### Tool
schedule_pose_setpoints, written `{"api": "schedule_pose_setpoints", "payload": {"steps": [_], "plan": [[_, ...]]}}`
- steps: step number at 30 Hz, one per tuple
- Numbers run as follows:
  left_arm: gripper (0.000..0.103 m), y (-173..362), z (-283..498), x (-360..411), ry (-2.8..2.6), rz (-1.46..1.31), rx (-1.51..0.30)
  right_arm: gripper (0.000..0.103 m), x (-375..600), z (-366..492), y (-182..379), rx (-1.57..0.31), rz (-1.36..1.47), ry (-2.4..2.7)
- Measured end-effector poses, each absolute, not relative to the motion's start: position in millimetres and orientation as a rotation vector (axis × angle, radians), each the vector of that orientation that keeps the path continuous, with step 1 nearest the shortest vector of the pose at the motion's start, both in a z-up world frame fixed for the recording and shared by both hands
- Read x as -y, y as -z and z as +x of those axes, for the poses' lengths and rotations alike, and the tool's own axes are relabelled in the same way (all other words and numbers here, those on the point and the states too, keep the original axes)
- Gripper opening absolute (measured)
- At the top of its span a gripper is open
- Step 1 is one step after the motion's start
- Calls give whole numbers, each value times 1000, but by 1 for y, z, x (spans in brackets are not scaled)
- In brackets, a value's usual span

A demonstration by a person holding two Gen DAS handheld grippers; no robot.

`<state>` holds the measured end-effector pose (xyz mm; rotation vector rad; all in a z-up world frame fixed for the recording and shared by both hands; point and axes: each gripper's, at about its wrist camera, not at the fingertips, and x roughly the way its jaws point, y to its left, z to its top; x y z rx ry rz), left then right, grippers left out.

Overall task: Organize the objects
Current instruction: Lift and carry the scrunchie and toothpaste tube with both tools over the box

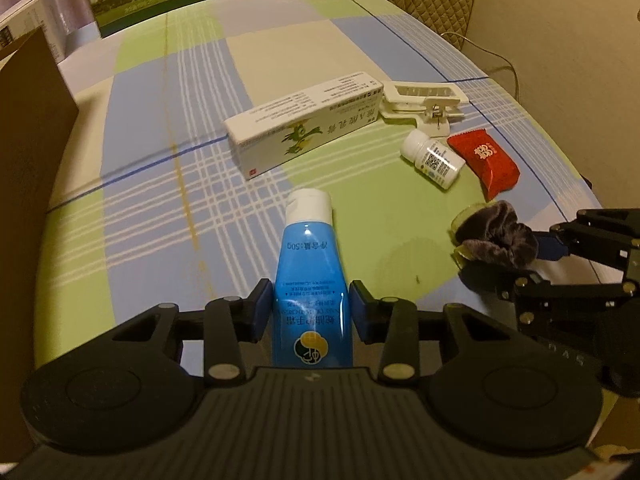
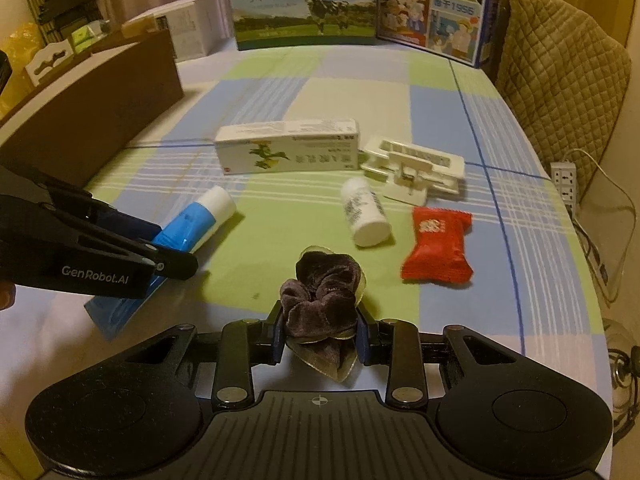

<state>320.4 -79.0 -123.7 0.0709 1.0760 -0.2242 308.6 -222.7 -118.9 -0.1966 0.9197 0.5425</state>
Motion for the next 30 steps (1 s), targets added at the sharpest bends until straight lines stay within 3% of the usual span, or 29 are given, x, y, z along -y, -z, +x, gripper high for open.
{"api": "schedule_pose_setpoints", "payload": {"steps": [11,30], "plan": [[36,96,301,58,221,35,-1023,30,202,295,102,-887,-195,-599],[40,122,300,49,160,30,-1095,30,212,291,102,-912,-182,-581]]}}
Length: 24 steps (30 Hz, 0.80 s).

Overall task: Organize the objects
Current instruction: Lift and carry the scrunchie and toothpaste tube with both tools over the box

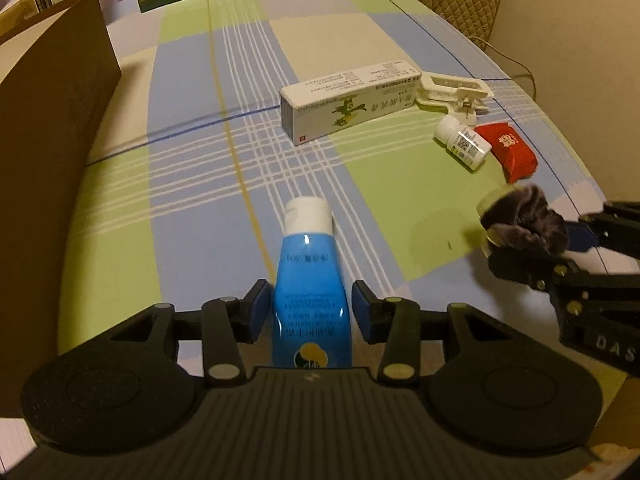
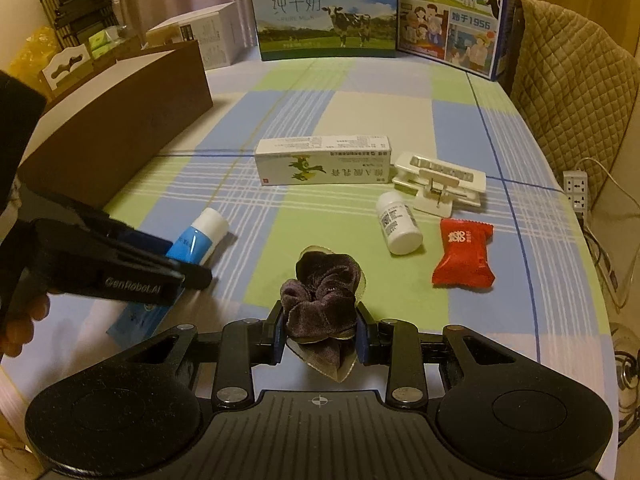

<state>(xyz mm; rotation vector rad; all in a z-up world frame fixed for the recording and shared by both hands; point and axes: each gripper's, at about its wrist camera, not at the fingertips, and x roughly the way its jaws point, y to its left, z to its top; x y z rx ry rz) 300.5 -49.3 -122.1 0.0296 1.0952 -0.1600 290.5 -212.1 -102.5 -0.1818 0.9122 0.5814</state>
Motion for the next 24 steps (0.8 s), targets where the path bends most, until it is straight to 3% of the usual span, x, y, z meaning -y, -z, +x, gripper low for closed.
{"api": "schedule_pose_setpoints", "payload": {"steps": [4,12,24], "plan": [[33,124,307,55,156,58,-1085,30,214,291,102,-912,-181,-584],[33,113,301,51,178,31,-1061,30,212,292,95,-892,-173,-603],[33,46,279,19,154,-44,-913,30,178,283,61,-837,-159,-698]]}}
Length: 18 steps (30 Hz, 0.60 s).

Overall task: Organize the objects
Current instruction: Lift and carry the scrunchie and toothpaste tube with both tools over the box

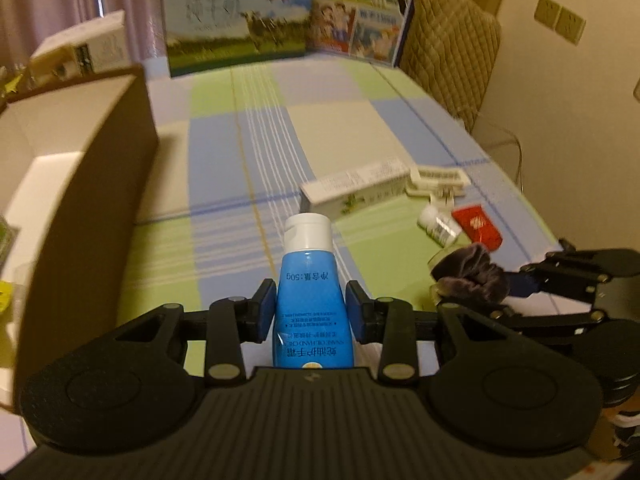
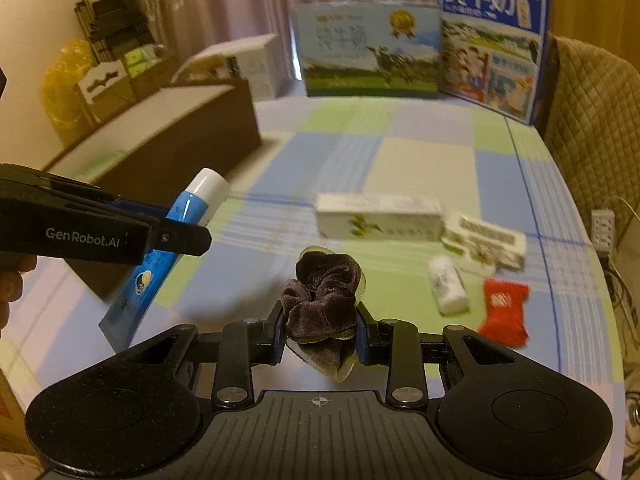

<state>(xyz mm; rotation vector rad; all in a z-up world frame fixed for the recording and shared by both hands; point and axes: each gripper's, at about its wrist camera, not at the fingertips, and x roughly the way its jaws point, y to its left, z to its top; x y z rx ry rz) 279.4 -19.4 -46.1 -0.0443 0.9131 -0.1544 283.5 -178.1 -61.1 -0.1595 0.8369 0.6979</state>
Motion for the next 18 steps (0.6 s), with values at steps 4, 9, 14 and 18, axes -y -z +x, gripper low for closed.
{"api": "schedule_pose_setpoints", "payload": {"steps": [4,9,14,18], "plan": [[33,24,269,2,135,-68,-867,30,158,278,44,-811,-138,-747],[33,-5,253,-27,105,-96,-801,30,123,269,23,-785,-105,-817],[33,-26,238,-62,64,-110,-750,30,75,259,5,-752,-84,-901],[33,-40,229,-97,16,-112,-722,30,34,255,-4,-729,-77,-946]]}}
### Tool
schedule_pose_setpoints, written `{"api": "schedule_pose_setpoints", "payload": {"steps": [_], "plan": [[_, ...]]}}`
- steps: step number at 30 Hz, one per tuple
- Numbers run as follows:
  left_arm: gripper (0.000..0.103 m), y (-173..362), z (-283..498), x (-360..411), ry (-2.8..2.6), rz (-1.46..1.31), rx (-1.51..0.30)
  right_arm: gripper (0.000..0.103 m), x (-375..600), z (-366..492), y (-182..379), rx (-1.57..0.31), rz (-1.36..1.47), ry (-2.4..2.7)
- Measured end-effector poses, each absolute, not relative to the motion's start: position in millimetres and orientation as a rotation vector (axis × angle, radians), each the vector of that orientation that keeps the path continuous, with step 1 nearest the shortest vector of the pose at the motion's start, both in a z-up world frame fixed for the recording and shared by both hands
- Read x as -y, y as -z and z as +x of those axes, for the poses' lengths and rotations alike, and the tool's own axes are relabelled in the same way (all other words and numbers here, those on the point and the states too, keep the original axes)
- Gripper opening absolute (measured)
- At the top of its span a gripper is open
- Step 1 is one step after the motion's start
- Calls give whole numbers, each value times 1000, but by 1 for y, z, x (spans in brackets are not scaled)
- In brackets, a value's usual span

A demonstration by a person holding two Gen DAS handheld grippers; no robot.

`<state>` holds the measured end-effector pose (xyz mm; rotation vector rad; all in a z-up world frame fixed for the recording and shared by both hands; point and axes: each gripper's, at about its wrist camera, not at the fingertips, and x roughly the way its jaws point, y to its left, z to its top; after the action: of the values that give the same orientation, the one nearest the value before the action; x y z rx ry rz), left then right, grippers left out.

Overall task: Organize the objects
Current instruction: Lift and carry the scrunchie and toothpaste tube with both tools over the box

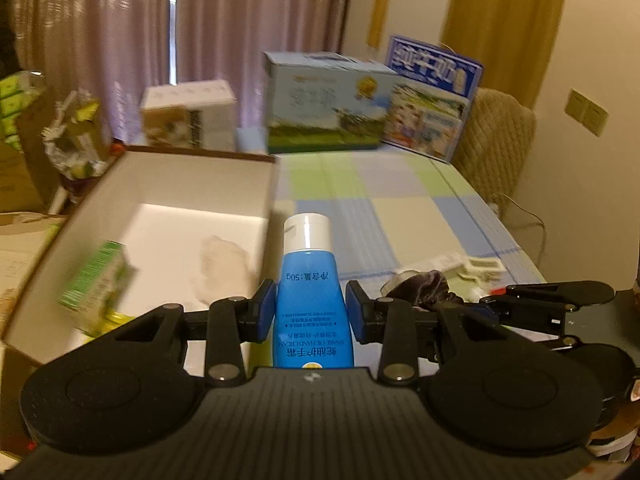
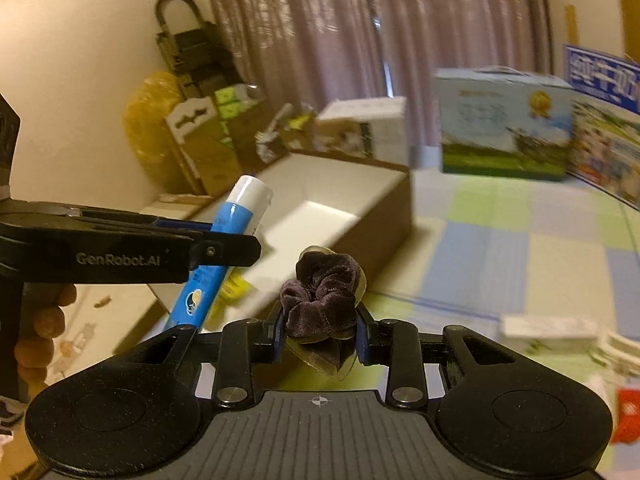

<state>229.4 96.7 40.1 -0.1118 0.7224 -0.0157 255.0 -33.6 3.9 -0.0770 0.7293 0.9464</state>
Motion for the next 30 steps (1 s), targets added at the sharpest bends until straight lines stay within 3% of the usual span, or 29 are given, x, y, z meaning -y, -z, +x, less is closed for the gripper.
{"api": "schedule_pose_setpoints", "payload": {"steps": [11,30], "plan": [[33,-54,234,-189,-92,-97,-690,30,-60,260,-3,-703,-122,-954],[33,9,315,-248,-40,-49,-852,30,-140,314,47,-824,-245,-841]]}}
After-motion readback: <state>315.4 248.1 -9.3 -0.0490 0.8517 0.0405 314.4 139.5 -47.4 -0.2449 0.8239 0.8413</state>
